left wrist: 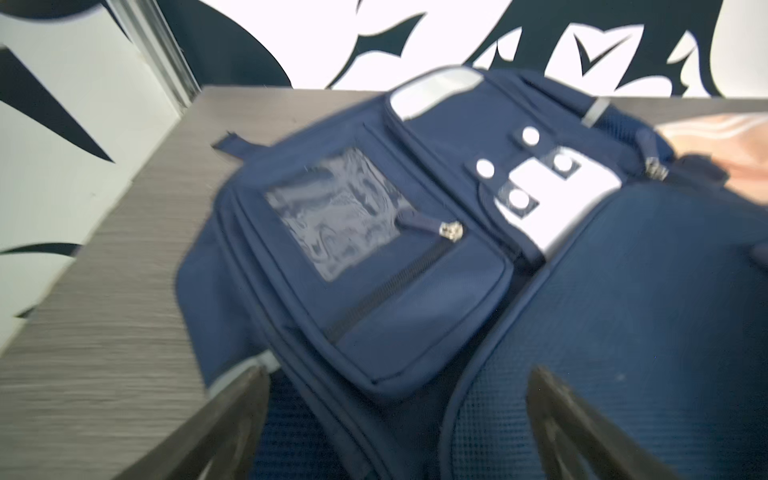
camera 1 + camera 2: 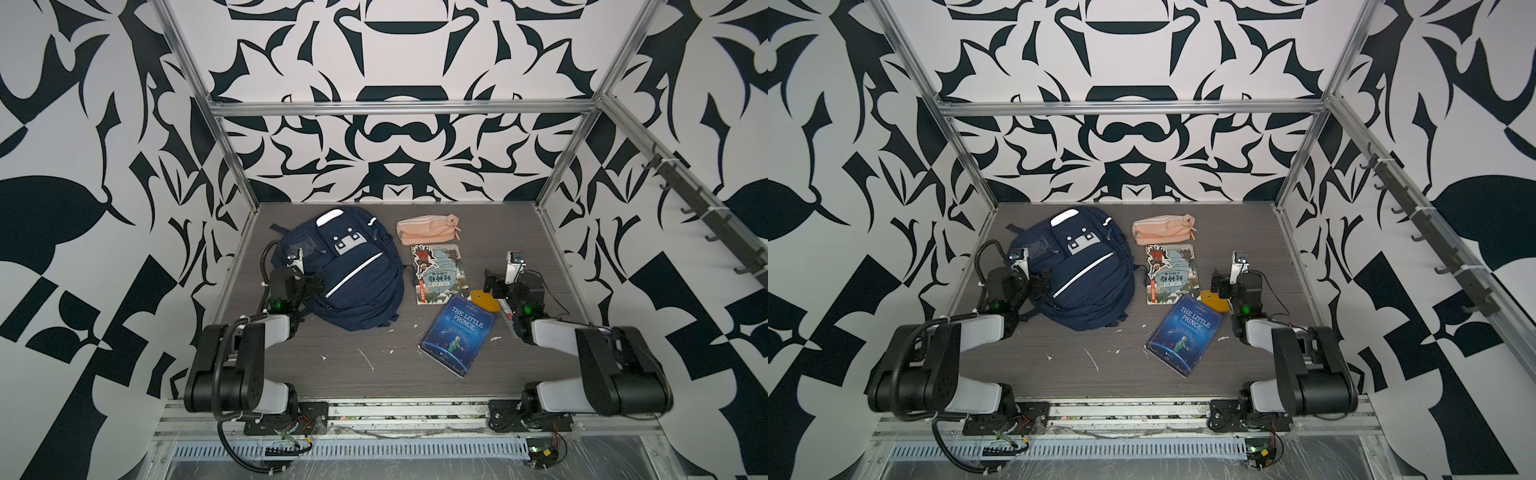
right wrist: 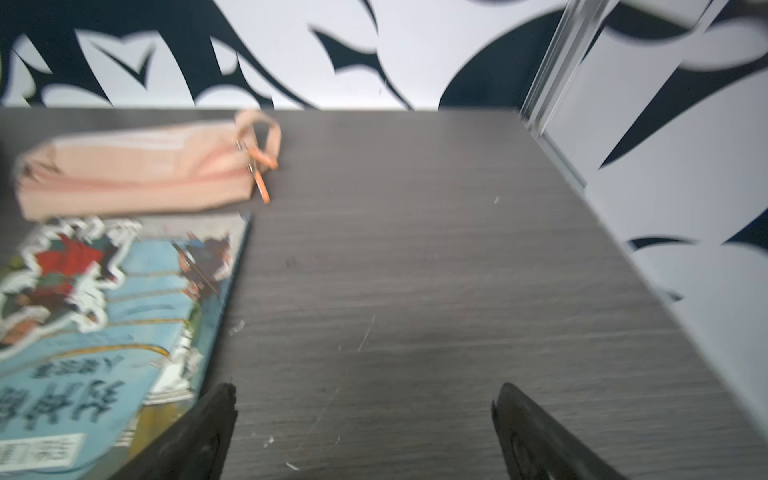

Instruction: Pack the student bag

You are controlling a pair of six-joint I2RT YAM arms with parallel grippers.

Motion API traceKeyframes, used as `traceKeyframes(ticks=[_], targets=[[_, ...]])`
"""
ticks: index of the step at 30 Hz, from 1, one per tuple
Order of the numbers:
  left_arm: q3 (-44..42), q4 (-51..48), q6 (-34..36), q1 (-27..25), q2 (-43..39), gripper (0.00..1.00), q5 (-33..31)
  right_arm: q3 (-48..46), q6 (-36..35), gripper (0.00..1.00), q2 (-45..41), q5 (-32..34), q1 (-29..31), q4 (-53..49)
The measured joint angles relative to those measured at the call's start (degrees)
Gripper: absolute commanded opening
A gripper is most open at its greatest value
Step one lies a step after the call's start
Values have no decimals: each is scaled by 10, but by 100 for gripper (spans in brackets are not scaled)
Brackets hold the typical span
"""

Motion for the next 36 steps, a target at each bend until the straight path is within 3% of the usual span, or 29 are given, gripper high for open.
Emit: traceKeyframes(ticks=[4, 10, 14, 18, 25, 28, 36], targets=[[57, -142, -26, -1, -75, 99, -9, 36, 21, 100, -86, 14, 4, -119], [188, -375, -120, -25, -143, 99, 22, 175, 125, 100, -145, 50, 5, -382], [245, -492, -181, -97, -145, 99, 48, 254, 185, 100, -133, 7, 10, -520], [258, -571, -239, -189, -142, 99, 51, 275, 231, 100, -106, -36, 43, -608], [371, -691, -328, -341, -19, 99, 33, 289, 268, 100, -52, -113, 79, -681], [410, -731, -365, -388, 44, 94, 24, 303, 268, 99, -31, -149, 79, -696], [575, -845, -396, -442, 217, 90, 5, 306, 261, 95, -40, -212, 81, -720]])
